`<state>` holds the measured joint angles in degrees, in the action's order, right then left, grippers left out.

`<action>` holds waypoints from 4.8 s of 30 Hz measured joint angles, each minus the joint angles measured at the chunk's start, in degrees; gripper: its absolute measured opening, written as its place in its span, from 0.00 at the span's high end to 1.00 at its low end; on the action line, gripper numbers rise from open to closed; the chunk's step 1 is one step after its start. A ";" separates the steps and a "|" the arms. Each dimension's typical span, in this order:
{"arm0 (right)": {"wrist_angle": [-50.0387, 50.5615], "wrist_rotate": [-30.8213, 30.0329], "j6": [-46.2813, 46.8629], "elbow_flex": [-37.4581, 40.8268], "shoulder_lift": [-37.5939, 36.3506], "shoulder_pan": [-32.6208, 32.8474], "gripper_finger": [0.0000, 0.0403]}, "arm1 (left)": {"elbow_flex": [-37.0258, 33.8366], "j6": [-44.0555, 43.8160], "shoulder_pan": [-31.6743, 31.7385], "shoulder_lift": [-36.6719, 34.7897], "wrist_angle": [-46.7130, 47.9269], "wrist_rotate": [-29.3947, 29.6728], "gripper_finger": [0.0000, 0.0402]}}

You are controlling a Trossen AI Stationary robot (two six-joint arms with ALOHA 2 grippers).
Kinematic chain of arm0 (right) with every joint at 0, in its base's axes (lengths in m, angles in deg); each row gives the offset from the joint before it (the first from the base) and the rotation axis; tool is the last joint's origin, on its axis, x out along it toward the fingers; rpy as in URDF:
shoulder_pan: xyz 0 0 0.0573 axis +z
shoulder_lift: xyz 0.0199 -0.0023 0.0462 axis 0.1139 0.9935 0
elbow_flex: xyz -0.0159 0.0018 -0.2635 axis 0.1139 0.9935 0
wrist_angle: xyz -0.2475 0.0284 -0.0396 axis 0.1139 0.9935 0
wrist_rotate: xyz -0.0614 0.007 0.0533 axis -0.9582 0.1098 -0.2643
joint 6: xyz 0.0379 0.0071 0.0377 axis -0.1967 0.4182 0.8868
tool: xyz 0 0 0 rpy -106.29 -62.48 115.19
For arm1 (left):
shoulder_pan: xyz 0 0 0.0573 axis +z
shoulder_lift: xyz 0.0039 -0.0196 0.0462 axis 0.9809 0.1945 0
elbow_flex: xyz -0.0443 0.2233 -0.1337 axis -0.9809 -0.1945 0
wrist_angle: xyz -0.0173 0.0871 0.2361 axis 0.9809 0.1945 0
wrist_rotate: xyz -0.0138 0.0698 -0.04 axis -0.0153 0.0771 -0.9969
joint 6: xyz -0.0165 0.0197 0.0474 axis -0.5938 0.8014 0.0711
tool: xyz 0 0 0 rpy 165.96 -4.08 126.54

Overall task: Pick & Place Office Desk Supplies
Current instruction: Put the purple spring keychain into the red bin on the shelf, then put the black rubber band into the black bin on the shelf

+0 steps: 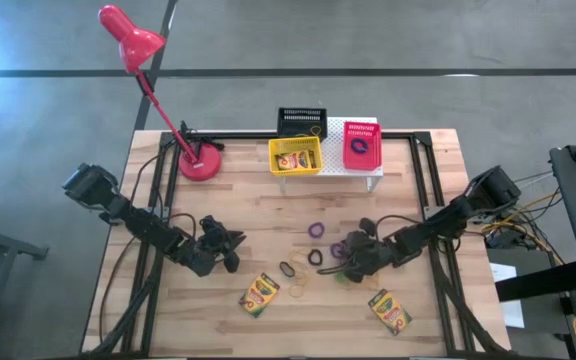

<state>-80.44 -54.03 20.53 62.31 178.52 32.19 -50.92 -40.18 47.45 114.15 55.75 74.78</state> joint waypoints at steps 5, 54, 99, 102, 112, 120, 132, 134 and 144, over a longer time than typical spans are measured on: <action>-3.87 -0.80 -0.08 0.09 3.33 0.00 0.64 | 0.00 -0.02 0.11 -0.01 0.00 0.01 0.81; 12.96 -36.04 -52.50 -30.71 -33.63 -21.98 0.90 | -0.02 1.51 1.11 -0.01 -0.11 0.01 0.81; 66.61 17.43 -26.28 -48.54 -6.66 -54.45 0.89 | -0.02 1.31 1.53 -0.01 -0.22 -0.05 0.81; 66.73 17.78 -25.80 -48.54 -6.77 -54.60 0.86 | -0.02 1.31 1.53 -0.01 -0.22 -0.05 0.81; 67.01 20.05 -26.48 -48.96 -8.02 -55.73 0.58 | -0.02 1.31 1.53 -0.01 -0.20 -0.08 0.81; 65.72 11.95 -23.15 -48.64 -17.84 -47.13 0.54 | -0.02 1.29 1.53 -0.01 -0.22 -0.16 0.81; 65.41 -8.40 -5.20 -39.41 -28.77 -12.12 0.60 | -0.02 1.14 1.53 -0.01 -0.96 -0.12 0.81; 65.42 -8.57 -0.36 -36.28 -28.91 -7.03 0.61 | -0.02 1.16 1.53 -0.01 -1.09 -0.06 0.81; 65.50 6.01 33.59 -20.90 -26.57 9.12 0.61 | -0.02 1.35 1.70 -0.01 -1.17 -0.01 0.81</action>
<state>-14.94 -48.01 54.12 41.42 151.95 41.31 -50.94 -38.83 49.16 114.14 54.58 74.77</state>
